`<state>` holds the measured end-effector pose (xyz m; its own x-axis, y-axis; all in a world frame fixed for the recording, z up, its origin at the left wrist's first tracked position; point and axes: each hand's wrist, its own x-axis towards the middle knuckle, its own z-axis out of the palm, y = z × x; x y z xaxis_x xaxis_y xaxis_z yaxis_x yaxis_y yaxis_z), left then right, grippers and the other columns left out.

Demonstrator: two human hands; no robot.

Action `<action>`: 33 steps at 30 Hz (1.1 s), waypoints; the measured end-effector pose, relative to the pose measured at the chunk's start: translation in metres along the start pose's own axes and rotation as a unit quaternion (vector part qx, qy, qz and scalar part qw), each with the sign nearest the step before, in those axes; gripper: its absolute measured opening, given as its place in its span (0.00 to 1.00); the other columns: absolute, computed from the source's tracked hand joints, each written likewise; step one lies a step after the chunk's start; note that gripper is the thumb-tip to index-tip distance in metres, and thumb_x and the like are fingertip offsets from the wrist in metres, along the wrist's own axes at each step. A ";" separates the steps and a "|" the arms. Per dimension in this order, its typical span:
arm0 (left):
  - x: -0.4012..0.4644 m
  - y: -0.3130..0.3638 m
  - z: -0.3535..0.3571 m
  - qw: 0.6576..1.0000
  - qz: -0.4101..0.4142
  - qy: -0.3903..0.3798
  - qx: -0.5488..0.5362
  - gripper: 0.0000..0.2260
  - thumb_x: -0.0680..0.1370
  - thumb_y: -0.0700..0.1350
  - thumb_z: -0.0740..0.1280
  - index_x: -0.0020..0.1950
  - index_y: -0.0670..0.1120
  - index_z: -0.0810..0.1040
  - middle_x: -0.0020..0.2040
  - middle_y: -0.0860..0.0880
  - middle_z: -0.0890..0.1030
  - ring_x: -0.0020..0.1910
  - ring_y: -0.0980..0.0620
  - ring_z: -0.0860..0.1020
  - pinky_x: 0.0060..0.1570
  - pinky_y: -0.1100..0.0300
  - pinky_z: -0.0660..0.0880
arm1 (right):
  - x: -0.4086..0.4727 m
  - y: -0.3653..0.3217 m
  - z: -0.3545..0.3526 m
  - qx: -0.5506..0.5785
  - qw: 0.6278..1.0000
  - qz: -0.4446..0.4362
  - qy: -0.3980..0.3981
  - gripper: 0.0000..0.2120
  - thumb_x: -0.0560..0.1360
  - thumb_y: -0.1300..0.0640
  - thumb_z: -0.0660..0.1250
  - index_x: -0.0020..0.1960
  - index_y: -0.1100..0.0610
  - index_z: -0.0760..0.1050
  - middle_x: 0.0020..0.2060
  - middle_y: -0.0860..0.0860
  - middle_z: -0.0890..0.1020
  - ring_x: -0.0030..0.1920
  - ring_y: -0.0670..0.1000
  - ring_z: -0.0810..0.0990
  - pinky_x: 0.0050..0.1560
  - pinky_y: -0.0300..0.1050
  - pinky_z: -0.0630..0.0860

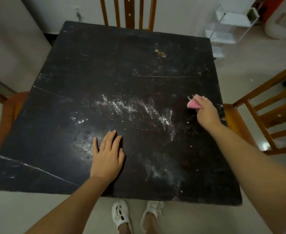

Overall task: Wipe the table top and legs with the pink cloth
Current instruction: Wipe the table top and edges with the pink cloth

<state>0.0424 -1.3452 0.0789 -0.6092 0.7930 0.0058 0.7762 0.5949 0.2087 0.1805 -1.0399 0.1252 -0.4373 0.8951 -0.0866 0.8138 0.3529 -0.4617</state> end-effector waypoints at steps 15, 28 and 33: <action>0.001 0.000 0.002 1.000 -0.001 0.000 0.012 0.21 0.76 0.50 0.52 0.65 0.44 0.71 0.67 0.44 0.71 0.67 0.48 0.65 0.69 0.42 0.50 | -0.009 -0.047 0.009 0.113 0.968 -0.207 -0.082 0.24 0.73 0.73 0.52 0.66 0.62 0.71 0.66 0.57 0.72 0.69 0.52 0.66 0.69 0.30 0.52; 0.001 0.000 0.002 1.000 -0.002 0.010 0.018 0.20 0.75 0.49 0.53 0.65 0.45 0.69 0.67 0.44 0.72 0.67 0.49 0.64 0.68 0.42 0.51 | -0.112 -0.062 0.050 0.157 0.885 -0.303 -0.318 0.25 0.76 0.51 0.53 0.71 0.56 0.62 0.72 0.57 0.65 0.73 0.56 0.60 0.74 0.43 0.49; 0.000 0.000 0.003 0.999 0.001 0.006 0.031 0.21 0.76 0.50 0.53 0.65 0.45 0.71 0.68 0.46 0.71 0.68 0.49 0.63 0.68 0.41 0.52 | 0.049 -0.112 0.041 0.082 0.960 -0.220 -0.154 0.24 0.74 0.72 0.54 0.67 0.59 0.70 0.68 0.58 0.70 0.70 0.56 0.66 0.72 0.43 0.56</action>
<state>0.0428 -1.3444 0.0758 -0.6092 0.7928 0.0182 0.7859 0.6006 0.1470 0.0523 -1.0465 0.1363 -0.8376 0.5376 -0.0968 0.4643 0.6073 -0.6447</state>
